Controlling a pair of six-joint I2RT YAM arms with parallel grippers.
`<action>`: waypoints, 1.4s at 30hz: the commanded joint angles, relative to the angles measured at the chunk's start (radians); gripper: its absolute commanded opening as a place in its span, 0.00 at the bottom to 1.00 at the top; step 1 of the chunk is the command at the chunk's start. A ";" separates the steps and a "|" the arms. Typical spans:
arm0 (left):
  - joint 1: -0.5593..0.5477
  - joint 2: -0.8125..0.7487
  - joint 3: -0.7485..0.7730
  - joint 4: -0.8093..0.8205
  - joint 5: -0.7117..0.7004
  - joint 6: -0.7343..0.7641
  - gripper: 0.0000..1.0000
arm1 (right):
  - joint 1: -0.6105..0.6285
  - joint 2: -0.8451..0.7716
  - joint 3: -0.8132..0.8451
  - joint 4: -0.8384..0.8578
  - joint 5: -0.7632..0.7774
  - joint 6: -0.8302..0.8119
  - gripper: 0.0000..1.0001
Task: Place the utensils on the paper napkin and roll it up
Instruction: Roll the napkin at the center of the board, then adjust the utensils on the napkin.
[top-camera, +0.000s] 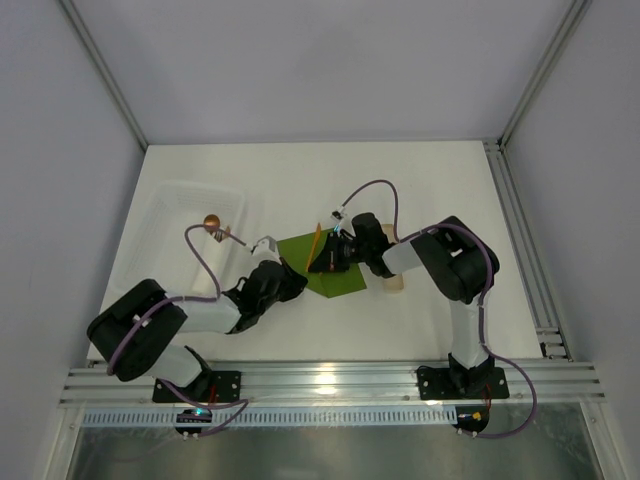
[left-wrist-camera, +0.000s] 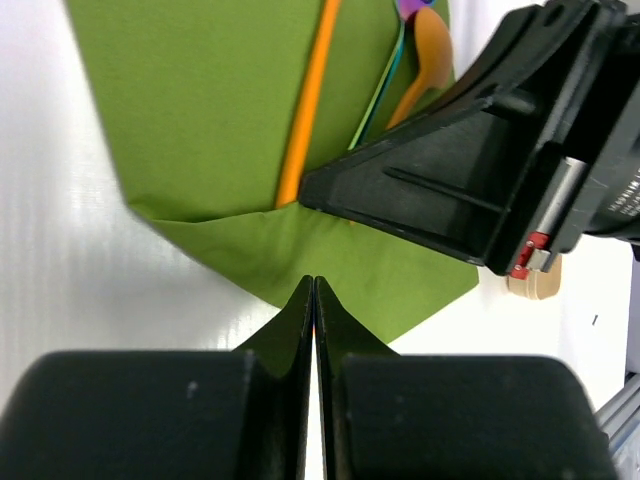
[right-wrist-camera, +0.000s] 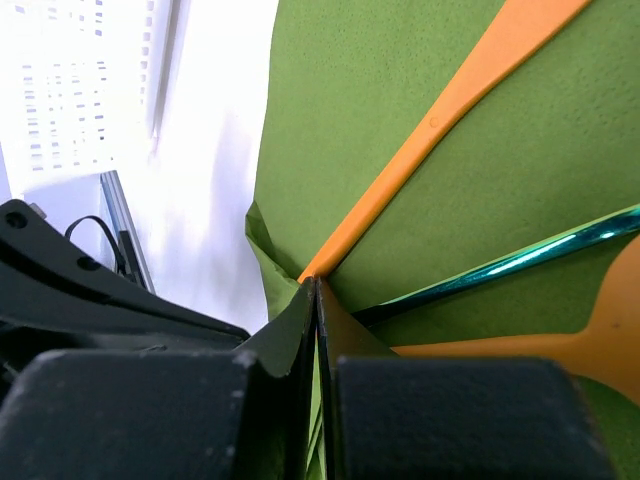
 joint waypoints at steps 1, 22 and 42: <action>-0.011 -0.026 0.037 -0.001 -0.011 0.055 0.00 | -0.006 0.001 0.013 0.013 0.012 -0.017 0.04; -0.011 0.129 0.101 -0.007 -0.016 0.037 0.00 | -0.006 -0.122 0.023 -0.100 0.028 -0.029 0.04; -0.010 0.118 0.105 -0.032 0.009 0.029 0.00 | -0.016 -0.582 -0.085 -0.895 0.564 -0.130 0.42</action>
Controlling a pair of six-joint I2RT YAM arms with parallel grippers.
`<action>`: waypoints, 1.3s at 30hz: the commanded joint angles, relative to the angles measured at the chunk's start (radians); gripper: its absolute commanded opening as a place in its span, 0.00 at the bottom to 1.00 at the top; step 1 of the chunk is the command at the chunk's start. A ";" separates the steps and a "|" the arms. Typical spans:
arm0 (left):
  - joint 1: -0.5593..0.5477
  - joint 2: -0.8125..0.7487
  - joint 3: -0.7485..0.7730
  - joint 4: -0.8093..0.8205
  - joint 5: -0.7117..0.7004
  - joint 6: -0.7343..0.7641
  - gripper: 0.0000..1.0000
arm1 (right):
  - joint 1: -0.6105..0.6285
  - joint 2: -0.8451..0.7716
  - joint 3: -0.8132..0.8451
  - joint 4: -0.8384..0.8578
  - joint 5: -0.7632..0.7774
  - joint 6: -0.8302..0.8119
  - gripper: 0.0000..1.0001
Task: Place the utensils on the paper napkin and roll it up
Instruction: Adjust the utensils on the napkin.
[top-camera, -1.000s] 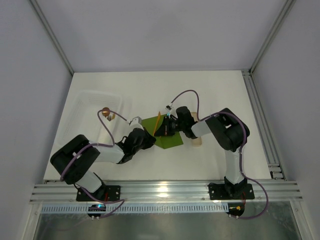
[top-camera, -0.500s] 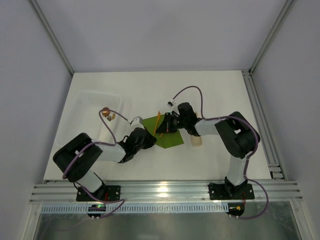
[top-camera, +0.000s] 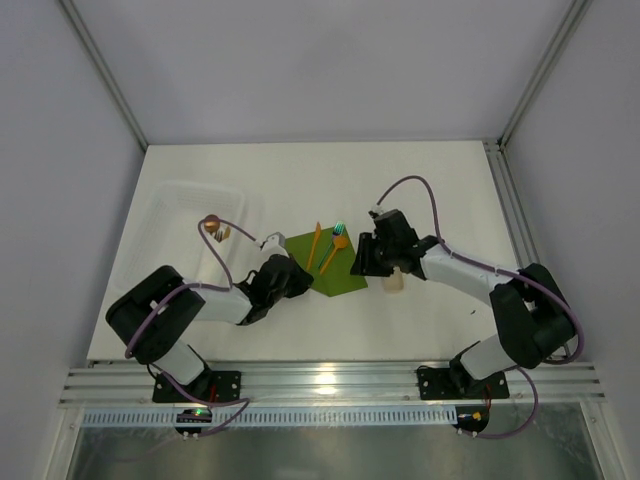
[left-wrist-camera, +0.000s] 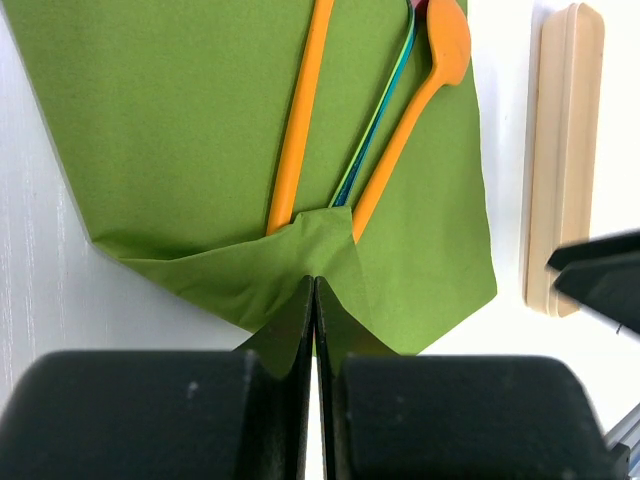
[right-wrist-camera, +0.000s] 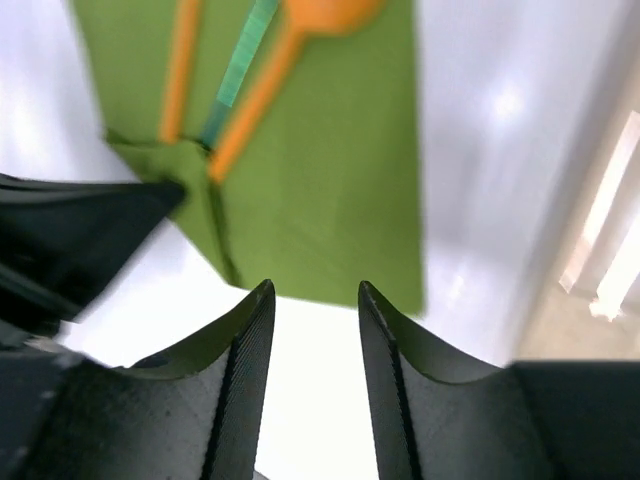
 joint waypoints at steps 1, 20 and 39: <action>-0.002 -0.005 0.015 -0.026 -0.010 0.003 0.00 | -0.005 -0.079 -0.080 -0.119 0.121 0.029 0.44; -0.002 -0.029 0.015 -0.060 -0.011 0.009 0.00 | -0.015 -0.116 -0.129 -0.042 0.100 0.031 0.49; -0.004 -0.014 0.004 -0.040 0.016 0.010 0.00 | 0.111 0.452 0.828 -0.631 0.348 0.267 0.81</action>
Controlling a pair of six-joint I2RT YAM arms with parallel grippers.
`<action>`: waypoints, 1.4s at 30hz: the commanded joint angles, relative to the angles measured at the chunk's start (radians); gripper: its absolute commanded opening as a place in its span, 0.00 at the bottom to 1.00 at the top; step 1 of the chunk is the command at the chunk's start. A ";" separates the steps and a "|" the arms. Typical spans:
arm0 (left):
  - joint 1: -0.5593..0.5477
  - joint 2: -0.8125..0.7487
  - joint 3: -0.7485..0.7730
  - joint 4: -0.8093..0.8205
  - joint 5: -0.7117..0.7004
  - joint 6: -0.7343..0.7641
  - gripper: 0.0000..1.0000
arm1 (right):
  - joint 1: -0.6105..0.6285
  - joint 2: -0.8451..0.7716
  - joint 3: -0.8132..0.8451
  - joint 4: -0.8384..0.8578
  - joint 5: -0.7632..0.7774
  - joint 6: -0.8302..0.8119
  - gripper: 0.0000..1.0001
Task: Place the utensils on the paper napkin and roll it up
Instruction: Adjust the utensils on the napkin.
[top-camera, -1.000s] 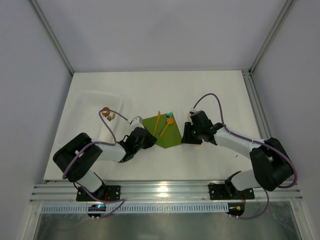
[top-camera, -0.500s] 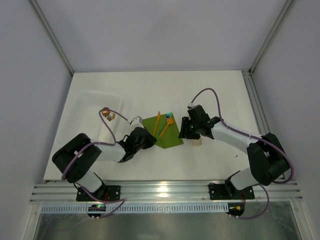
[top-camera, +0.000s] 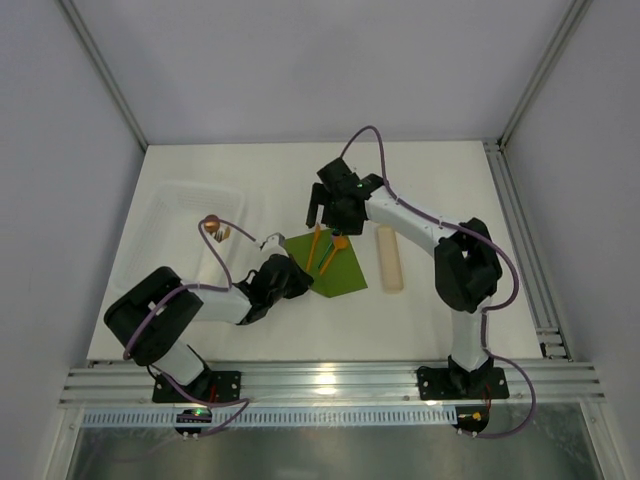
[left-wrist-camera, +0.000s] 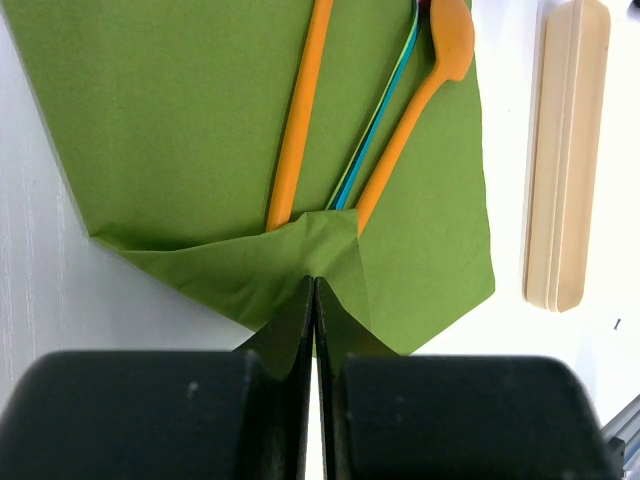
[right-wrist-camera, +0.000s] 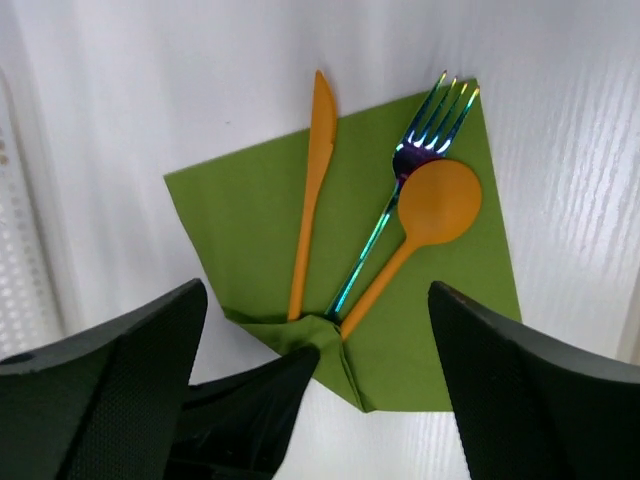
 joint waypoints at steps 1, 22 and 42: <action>-0.004 -0.006 -0.002 -0.007 0.001 0.024 0.00 | 0.029 0.033 0.063 -0.167 0.076 0.101 0.99; -0.004 -0.014 -0.010 -0.006 0.004 0.036 0.00 | 0.101 0.211 0.197 -0.245 0.180 0.236 0.95; -0.004 -0.031 -0.035 -0.001 -0.005 0.030 0.00 | 0.081 0.251 0.160 -0.177 0.141 0.208 0.81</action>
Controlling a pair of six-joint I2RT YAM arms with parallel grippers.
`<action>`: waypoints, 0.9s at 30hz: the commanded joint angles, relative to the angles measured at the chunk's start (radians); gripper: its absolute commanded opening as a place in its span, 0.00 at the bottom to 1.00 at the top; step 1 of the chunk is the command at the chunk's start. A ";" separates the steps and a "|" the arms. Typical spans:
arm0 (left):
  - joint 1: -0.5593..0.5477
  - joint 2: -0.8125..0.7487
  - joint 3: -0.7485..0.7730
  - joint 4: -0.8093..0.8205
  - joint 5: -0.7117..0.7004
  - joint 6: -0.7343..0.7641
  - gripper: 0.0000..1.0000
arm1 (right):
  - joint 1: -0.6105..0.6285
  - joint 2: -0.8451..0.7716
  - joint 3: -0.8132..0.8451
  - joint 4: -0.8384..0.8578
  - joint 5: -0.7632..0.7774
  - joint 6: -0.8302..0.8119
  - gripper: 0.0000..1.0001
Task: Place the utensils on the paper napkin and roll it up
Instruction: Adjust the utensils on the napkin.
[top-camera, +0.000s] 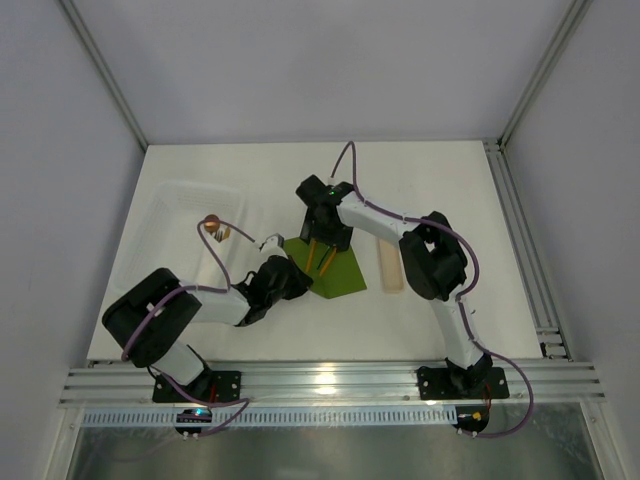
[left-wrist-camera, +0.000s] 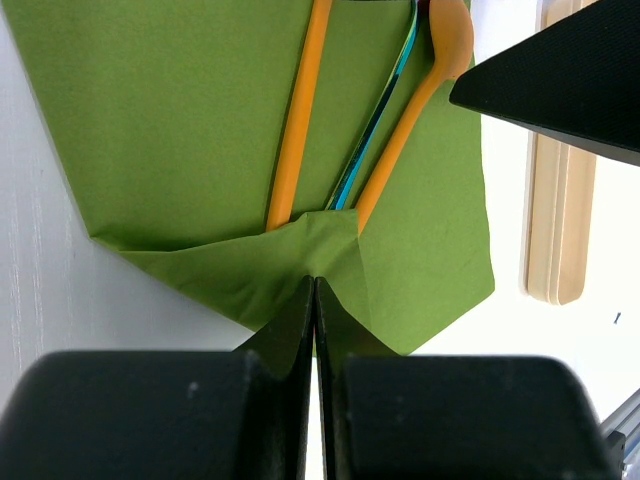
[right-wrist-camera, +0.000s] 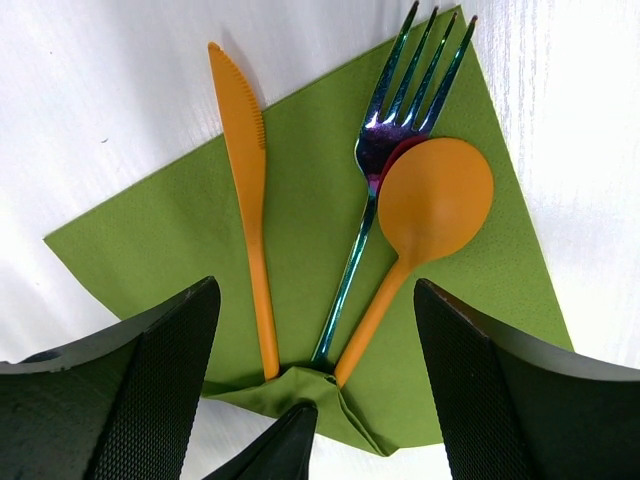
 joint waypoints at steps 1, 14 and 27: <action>-0.004 -0.021 -0.017 -0.008 -0.009 0.026 0.00 | -0.004 0.011 -0.001 0.012 0.006 -0.005 0.81; -0.004 -0.019 -0.020 0.000 -0.006 0.021 0.00 | -0.004 0.031 0.003 -0.008 0.016 -0.010 0.81; -0.002 -0.021 -0.026 0.006 -0.006 0.018 0.00 | -0.004 0.042 -0.001 -0.006 0.025 -0.002 0.75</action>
